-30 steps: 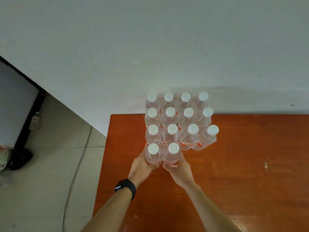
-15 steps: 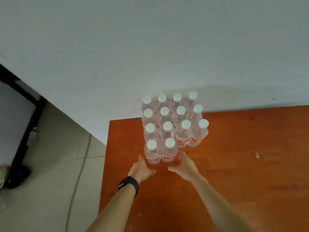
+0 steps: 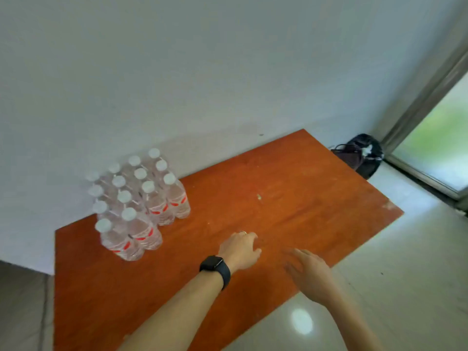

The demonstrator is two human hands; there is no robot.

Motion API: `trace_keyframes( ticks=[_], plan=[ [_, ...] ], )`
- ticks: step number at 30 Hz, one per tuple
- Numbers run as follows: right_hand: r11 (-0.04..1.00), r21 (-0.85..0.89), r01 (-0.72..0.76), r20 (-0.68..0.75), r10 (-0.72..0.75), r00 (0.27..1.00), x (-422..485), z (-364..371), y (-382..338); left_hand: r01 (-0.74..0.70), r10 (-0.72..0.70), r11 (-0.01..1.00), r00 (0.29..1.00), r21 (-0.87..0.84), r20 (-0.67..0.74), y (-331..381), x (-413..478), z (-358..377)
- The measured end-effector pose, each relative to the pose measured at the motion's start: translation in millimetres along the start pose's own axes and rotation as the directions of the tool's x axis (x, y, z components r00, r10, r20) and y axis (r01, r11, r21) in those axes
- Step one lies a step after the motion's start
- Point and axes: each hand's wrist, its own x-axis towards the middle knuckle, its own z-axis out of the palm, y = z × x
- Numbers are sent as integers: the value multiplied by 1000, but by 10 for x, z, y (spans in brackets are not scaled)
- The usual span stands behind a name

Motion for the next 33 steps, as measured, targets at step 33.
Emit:
trace_keyframes(
  ticks=[33],
  plan=[
    [654, 563, -506, -641, 731, 232, -4791, -2974, 6856, -944, 907, 316, 330, 96, 261, 9504, 480, 2978]
  ],
)
